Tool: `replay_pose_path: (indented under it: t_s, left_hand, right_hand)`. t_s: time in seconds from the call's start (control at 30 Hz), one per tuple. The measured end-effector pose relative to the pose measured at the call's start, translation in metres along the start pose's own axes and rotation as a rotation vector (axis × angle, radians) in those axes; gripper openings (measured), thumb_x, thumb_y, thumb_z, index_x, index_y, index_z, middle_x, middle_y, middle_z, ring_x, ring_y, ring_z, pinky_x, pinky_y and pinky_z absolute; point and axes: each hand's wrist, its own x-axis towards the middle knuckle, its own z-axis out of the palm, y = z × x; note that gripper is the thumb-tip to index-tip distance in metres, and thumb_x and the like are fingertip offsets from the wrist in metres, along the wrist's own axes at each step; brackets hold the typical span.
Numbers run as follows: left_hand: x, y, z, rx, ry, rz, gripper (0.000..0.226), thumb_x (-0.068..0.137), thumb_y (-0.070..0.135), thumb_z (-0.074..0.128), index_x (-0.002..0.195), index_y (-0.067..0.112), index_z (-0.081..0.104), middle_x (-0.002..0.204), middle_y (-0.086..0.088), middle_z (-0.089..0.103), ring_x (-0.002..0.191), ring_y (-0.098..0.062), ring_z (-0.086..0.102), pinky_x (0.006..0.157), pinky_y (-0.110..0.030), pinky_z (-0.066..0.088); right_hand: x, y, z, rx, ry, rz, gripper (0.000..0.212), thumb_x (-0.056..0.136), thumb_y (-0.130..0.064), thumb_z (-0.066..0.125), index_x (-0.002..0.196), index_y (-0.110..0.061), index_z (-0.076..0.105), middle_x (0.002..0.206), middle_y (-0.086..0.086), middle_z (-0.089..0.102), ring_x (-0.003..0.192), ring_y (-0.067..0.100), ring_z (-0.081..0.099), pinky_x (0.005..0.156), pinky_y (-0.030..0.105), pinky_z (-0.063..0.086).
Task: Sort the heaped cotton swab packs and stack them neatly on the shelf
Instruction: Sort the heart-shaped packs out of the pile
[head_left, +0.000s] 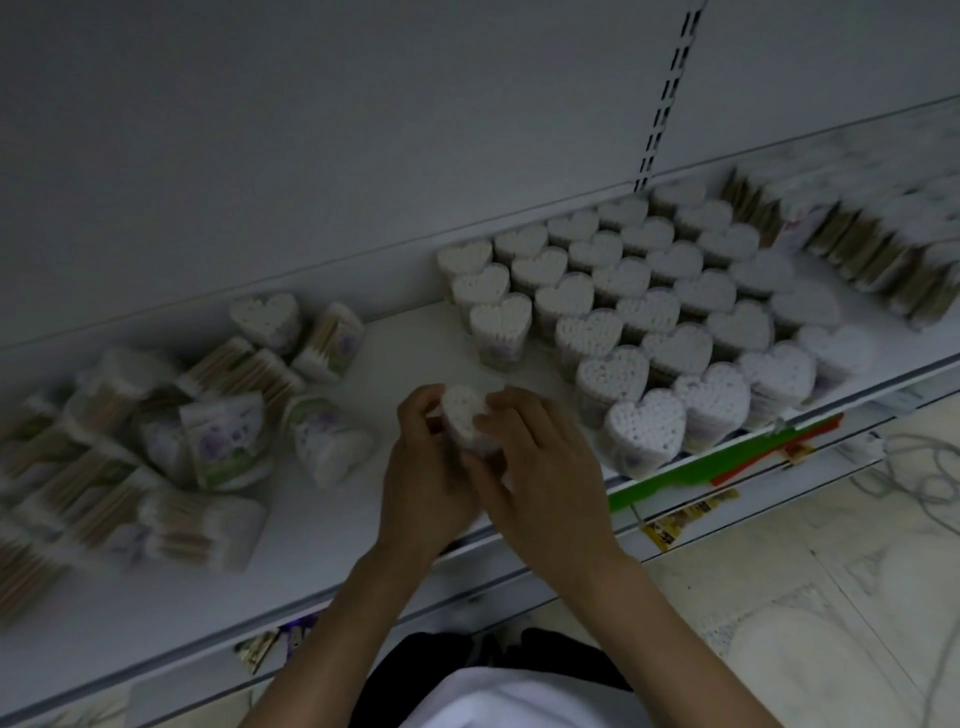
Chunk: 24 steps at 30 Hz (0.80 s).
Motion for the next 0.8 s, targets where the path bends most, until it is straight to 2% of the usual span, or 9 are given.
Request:
replay_pose_path:
  t_s: [0.1, 0.17, 0.27, 0.33, 0.43, 0.53, 0.63, 0.7, 0.8]
  left_hand:
    - [-0.004, -0.011, -0.003, -0.14, -0.106, 0.054, 0.064, 0.076, 0.026, 0.072, 0.119, 0.042, 0.027, 0.107, 0.021, 0.051, 0.089, 0.009, 0.056, 0.081, -0.01, 0.044]
    - [-0.004, -0.011, -0.002, -0.076, -0.105, 0.04, 0.063, 0.072, 0.049, 0.065, 0.122, 0.037, 0.027, 0.105, 0.025, 0.052, 0.087, 0.01, 0.057, 0.078, -0.01, 0.045]
    - [0.0, 0.004, 0.007, 0.032, -0.059, 0.051, 0.056, 0.076, 0.065, 0.041, 0.119, 0.03, 0.036, 0.094, 0.031, 0.047, 0.085, 0.0, 0.056, 0.078, -0.017, 0.042]
    - [0.003, 0.015, 0.015, 0.013, -0.05, 0.042, 0.048, 0.079, 0.063, 0.03, 0.107, 0.026, 0.045, 0.092, 0.025, 0.05, 0.089, -0.007, 0.056, 0.086, -0.024, 0.042]
    - [0.009, 0.019, 0.029, -0.025, -0.06, -0.035, 0.046, 0.078, 0.062, 0.027, 0.1, 0.028, 0.049, 0.096, 0.021, 0.054, 0.087, 0.0, 0.054, 0.09, -0.032, 0.047]
    - [0.013, 0.017, 0.034, 0.154, -0.086, -0.002, 0.063, 0.089, 0.06, 0.04, 0.13, 0.012, 0.048, 0.126, 0.009, 0.05, 0.113, -0.01, 0.051, 0.098, -0.022, 0.032]
    - [0.011, 0.014, 0.034, 0.152, -0.08, 0.068, 0.091, 0.085, 0.076, 0.022, 0.14, 0.006, 0.04, 0.137, 0.007, 0.038, 0.122, -0.014, 0.042, 0.11, -0.028, 0.025]
    - [0.01, 0.011, 0.033, 0.052, -0.028, 0.076, 0.069, 0.087, 0.064, 0.031, 0.136, 0.018, 0.043, 0.134, 0.005, 0.049, 0.118, -0.011, 0.049, 0.107, -0.034, 0.037]
    - [0.009, 0.007, 0.032, 0.005, -0.013, 0.105, 0.051, 0.087, 0.058, 0.036, 0.132, 0.034, 0.037, 0.128, 0.014, 0.048, 0.114, -0.002, 0.049, 0.101, -0.026, 0.04]
  right_hand:
    - [-0.005, -0.003, 0.0, -0.058, 0.062, -0.023, 0.016, 0.084, -0.016, 0.062, 0.096, -0.007, 0.068, 0.108, 0.01, 0.066, 0.111, 0.024, 0.051, 0.091, 0.032, 0.038]
    - [-0.007, -0.008, 0.0, -0.12, 0.094, -0.047, 0.021, 0.086, -0.014, 0.056, 0.101, -0.007, 0.069, 0.112, 0.011, 0.066, 0.111, 0.025, 0.05, 0.09, 0.034, 0.037]
    - [-0.007, -0.013, -0.004, -0.166, 0.095, -0.109, 0.031, 0.089, -0.018, 0.05, 0.112, -0.006, 0.068, 0.112, 0.01, 0.067, 0.105, 0.023, 0.05, 0.088, 0.032, 0.036]
    - [-0.006, -0.013, -0.004, -0.192, 0.074, -0.086, 0.034, 0.088, -0.022, 0.051, 0.113, -0.006, 0.067, 0.106, 0.008, 0.069, 0.101, 0.02, 0.05, 0.088, 0.03, 0.034]
    - [-0.008, -0.008, -0.002, -0.212, 0.006, 0.005, 0.045, 0.092, -0.033, 0.044, 0.125, -0.006, 0.057, 0.116, 0.008, 0.066, 0.113, 0.019, 0.048, 0.095, 0.032, 0.038]
    - [-0.01, -0.005, 0.0, -0.145, -0.034, 0.071, 0.049, 0.101, -0.041, 0.026, 0.135, -0.009, 0.039, 0.128, 0.009, 0.059, 0.126, 0.019, 0.041, 0.1, 0.035, 0.045]
    - [-0.008, 0.0, 0.003, -0.129, -0.065, 0.096, 0.051, 0.099, -0.041, 0.032, 0.136, -0.008, 0.042, 0.135, 0.01, 0.054, 0.133, 0.02, 0.037, 0.105, 0.03, 0.037]
    - [-0.005, 0.003, 0.004, -0.108, -0.06, 0.104, 0.051, 0.095, -0.036, 0.041, 0.135, -0.005, 0.046, 0.136, 0.012, 0.053, 0.135, 0.021, 0.035, 0.109, 0.028, 0.03]
    - [0.0, 0.005, 0.007, -0.099, -0.041, 0.112, 0.049, 0.094, -0.034, 0.045, 0.131, -0.003, 0.051, 0.135, 0.013, 0.054, 0.134, 0.022, 0.035, 0.109, 0.028, 0.031]
